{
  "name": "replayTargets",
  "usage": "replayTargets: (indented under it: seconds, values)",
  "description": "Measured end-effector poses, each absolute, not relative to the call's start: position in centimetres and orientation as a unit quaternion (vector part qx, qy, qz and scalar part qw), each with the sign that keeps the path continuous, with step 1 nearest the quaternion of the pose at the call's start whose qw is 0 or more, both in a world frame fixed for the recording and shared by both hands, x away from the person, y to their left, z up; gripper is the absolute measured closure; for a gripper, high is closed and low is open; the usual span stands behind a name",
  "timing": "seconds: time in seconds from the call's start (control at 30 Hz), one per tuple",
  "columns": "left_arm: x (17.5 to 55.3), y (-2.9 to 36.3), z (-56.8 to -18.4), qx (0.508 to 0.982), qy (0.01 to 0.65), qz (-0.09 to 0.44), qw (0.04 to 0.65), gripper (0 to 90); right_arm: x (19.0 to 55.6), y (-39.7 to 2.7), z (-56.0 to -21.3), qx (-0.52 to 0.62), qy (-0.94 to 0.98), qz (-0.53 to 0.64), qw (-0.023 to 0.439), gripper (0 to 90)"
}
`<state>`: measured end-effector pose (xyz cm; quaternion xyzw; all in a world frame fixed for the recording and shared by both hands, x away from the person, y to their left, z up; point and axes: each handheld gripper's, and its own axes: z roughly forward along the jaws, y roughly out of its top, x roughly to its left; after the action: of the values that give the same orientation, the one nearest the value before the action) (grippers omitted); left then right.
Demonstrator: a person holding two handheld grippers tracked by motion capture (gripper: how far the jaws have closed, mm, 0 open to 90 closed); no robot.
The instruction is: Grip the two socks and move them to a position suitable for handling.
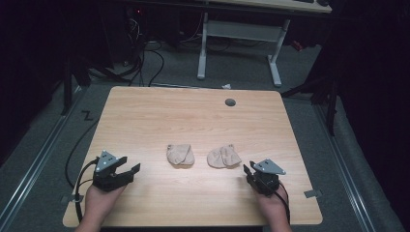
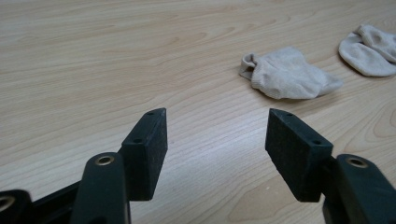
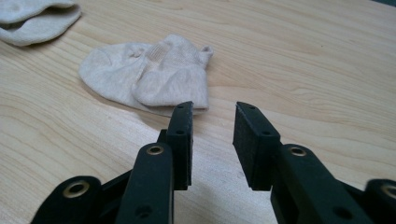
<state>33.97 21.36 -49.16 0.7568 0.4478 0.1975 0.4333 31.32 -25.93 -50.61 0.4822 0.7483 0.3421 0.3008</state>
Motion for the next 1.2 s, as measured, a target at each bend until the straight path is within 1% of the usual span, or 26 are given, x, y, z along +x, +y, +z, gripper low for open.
replayTargets:
  seconds: [0.13, 0.3, 0.5, 0.73, 1.0, 1.2]
  values:
    - [34.3, 19.9, -49.6, 0.778, 0.428, 0.194, 0.418, 40.3, 31.3, -26.1, -50.6, 0.484, 0.747, 0.342, 0.302, 70.6]
    - [33.9, 18.8, -49.5, 0.791, 0.406, 0.19, 0.417, 40.6, 31.0, -26.4, -50.3, 0.49, 0.737, 0.351, 0.305, 72.1]
    - [33.7, 18.9, -49.4, 0.794, 0.399, 0.185, 0.42, 40.3, 31.0, -26.3, -50.0, 0.491, 0.734, 0.355, 0.308, 72.9]
    - [33.7, 19.1, -49.6, 0.797, 0.402, 0.178, 0.414, 39.0, 31.3, -25.4, -49.8, 0.482, 0.739, 0.363, 0.3, 74.7]
    - [33.6, 19.0, -49.6, 0.798, 0.395, 0.192, 0.413, 36.2, 33.4, -24.2, -48.8, 0.472, 0.745, 0.376, 0.284, 76.0]
    - [33.7, 18.6, -49.6, 0.801, 0.389, 0.193, 0.412, 36.1, 35.9, -23.9, -49.3, 0.484, 0.75, 0.369, 0.259, 82.9]
